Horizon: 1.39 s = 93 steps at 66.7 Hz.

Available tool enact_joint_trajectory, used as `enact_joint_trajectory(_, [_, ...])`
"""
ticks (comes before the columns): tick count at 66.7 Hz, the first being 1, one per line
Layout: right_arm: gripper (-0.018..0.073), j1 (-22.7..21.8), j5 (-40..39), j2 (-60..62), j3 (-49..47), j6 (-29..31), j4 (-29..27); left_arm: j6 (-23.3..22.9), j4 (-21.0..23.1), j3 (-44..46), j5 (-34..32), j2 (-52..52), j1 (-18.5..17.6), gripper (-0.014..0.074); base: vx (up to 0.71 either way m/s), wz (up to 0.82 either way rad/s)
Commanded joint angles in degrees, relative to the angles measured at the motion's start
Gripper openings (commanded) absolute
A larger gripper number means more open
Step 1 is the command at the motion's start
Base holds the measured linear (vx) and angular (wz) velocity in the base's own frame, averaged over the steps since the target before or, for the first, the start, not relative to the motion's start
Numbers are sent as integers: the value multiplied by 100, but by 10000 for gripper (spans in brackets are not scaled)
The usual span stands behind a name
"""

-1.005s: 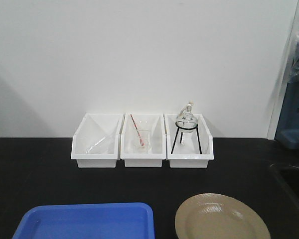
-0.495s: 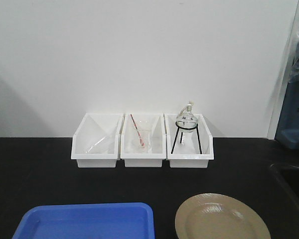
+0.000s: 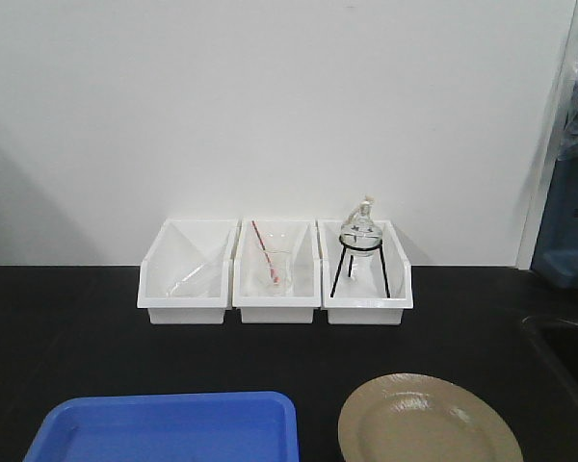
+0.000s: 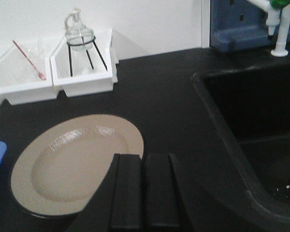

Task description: Place disk in tray to left cabinet

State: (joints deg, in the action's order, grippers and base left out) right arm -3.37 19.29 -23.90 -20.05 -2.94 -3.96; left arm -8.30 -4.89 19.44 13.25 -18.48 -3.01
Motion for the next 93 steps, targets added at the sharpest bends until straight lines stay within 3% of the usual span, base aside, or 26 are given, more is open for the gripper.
enact_joint_trajectory(1, [49, 1, -517, -397, -188, 30, 51, 26, 61, 92, -442, -317, -22, 25, 0, 0])
enact_joint_trajectory(11, [191, 1, -717, -983, -188, 25, 51, 26, 56, -25, -460, -691, -22, 145, 0, 0])
enact_joint_trajectory(22, [424, 1, -941, -1566, -188, 17, 45, 26, 56, -39, -471, -902, -22, 330, 0, 0])
enact_joint_trajectory(27, [471, 1, -960, -1759, -188, -240, -329, 26, 56, -39, -471, -907, -22, 373, 0, 0])
enact_joint_trajectory(34, [480, 1, -708, -2106, -263, -327, -1119, 26, 56, -39, -471, -907, -22, 389, 0, 0])
enact_joint_trajectory(41, [480, 1, -456, -2840, -537, -321, -2340, 26, 56, -39, -471, -907, -22, 389, 0, 0])
enact_joint_trajectory(47, [480, 1, -529, -3653, -906, -269, -2908, 26, 56, -39, -471, -907, -22, 389, 0, 0])
enact_joint_trajectory(57, [480, 1, -104, -4974, -1646, -191, -3190, 26, 56, -39, -471, -907, -22, 389, 0, 0])
enact_joint_trajectory(66, [480, 1, 125, -5962, -2325, 294, -3244, 26, 56, -39, -471, -907, -22, 389, 0, 0])
enact_joint_trajectory(83, [480, 1, 72, -6862, -2933, 381, -3380, 26, 56, -39, -471, -907, -22, 389, 0, 0])
enact_joint_trajectory(93, [480, 1, 218, -7357, -3327, 1006, -3829, 26, 56, -39, -471, -907, -22, 387, 0, 0])
